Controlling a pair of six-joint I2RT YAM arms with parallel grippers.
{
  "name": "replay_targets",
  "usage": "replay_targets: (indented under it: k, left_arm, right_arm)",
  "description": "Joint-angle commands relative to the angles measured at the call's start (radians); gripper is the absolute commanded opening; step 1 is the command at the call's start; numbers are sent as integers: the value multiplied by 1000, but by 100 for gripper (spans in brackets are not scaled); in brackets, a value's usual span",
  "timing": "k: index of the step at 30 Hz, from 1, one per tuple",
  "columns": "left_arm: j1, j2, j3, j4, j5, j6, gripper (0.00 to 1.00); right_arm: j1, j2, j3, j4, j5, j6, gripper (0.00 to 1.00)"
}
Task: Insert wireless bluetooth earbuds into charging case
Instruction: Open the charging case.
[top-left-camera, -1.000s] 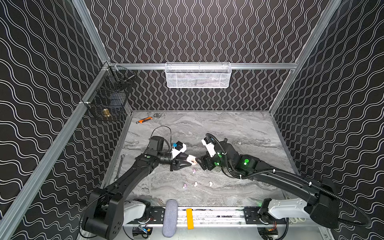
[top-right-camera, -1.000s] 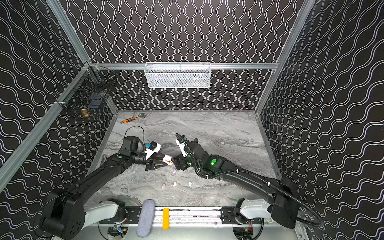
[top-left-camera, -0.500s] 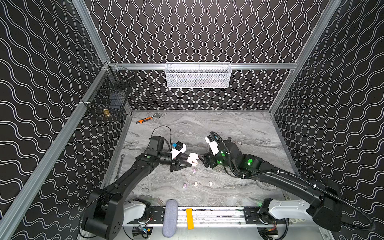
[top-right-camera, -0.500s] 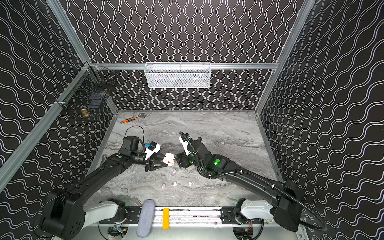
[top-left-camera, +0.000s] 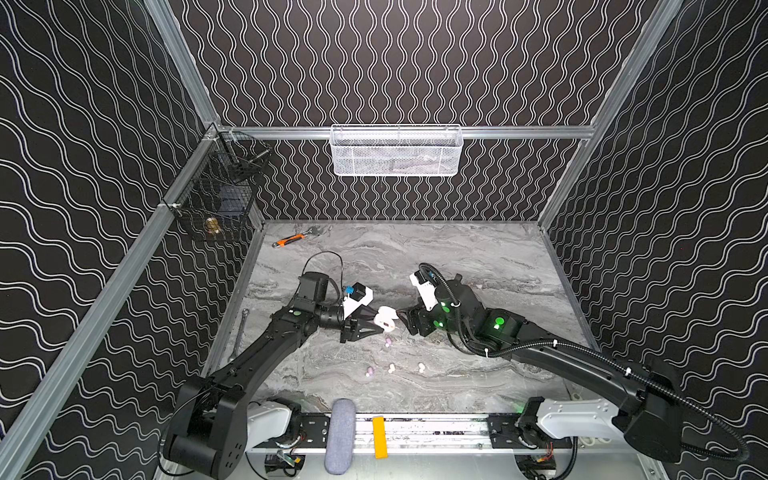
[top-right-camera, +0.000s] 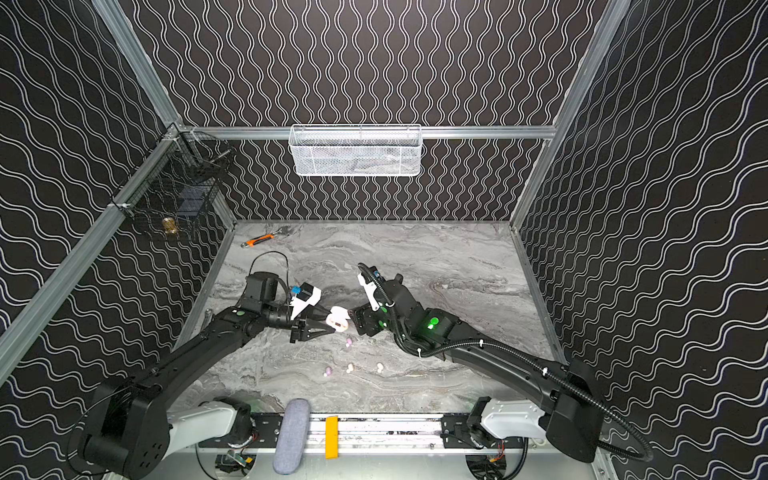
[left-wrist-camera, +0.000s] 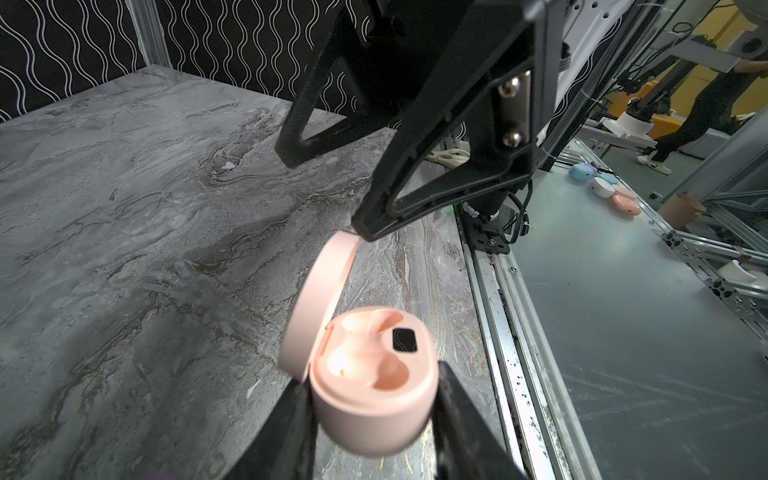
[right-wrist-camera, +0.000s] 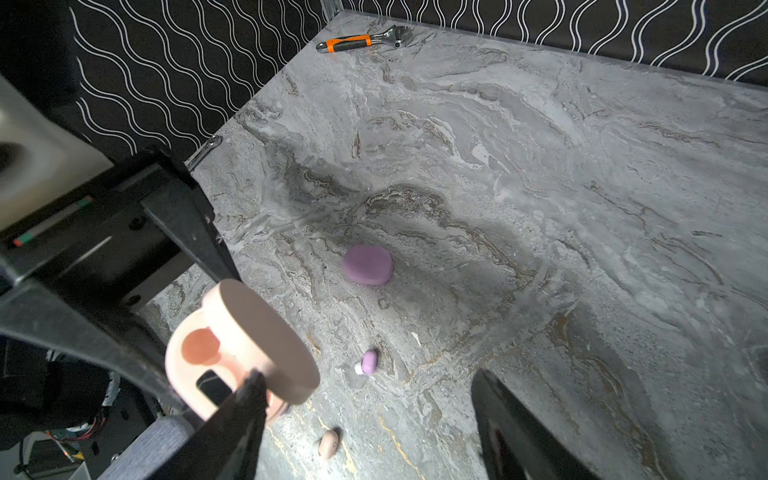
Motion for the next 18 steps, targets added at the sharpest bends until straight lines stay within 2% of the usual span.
replay_targets:
  k: [1, 18]
  left_arm:
    - [-2, 3, 13, 25, 40, 14, 32]
    - [-3, -1, 13, 2, 65, 37, 28]
  right_arm:
    - [1, 6, 10, 8, 3, -2, 79]
    - [-32, 24, 11, 12, 12, -8, 79]
